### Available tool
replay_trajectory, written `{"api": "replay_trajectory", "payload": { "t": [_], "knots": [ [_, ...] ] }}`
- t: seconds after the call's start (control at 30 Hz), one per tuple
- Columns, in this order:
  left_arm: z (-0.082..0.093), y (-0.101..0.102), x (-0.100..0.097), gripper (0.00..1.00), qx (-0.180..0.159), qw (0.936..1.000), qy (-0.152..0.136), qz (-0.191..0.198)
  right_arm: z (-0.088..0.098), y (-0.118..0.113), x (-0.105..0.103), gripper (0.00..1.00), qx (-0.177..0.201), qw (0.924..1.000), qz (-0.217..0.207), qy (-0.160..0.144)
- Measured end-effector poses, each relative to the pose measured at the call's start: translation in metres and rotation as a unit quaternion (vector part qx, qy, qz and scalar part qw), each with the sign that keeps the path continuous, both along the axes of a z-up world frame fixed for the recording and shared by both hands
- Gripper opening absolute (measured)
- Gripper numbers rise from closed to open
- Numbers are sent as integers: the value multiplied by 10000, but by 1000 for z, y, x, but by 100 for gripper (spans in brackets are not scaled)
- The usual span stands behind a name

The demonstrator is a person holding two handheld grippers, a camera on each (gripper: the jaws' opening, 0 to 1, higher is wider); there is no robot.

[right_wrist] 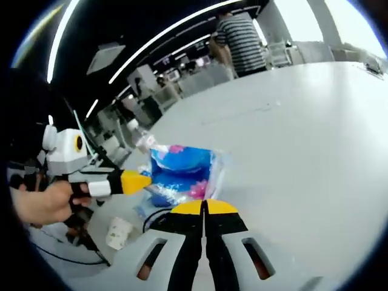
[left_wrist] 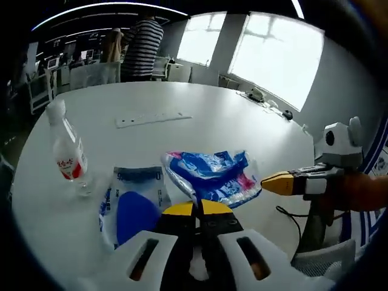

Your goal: Arrange the tabletop items into an orderly group along one side of the table until the central work area is clear of visible clutter.

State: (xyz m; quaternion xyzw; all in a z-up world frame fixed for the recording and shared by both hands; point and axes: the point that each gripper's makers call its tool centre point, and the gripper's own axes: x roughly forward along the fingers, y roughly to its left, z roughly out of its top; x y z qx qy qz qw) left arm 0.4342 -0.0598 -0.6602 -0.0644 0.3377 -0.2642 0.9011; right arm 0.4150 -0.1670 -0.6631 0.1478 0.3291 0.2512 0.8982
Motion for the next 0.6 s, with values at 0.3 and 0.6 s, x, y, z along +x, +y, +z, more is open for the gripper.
{"api": "replay_trajectory", "payload": {
  "t": [0.3,0.6],
  "knots": [
    [8,-66,-1,0,334,9987,-180,-331,2,-57,17,0,-69,9999,146,-47],
    [4,-118,22,0,621,9957,-209,-654,2,-105,45,0,-266,9992,259,-116]
  ]
}}
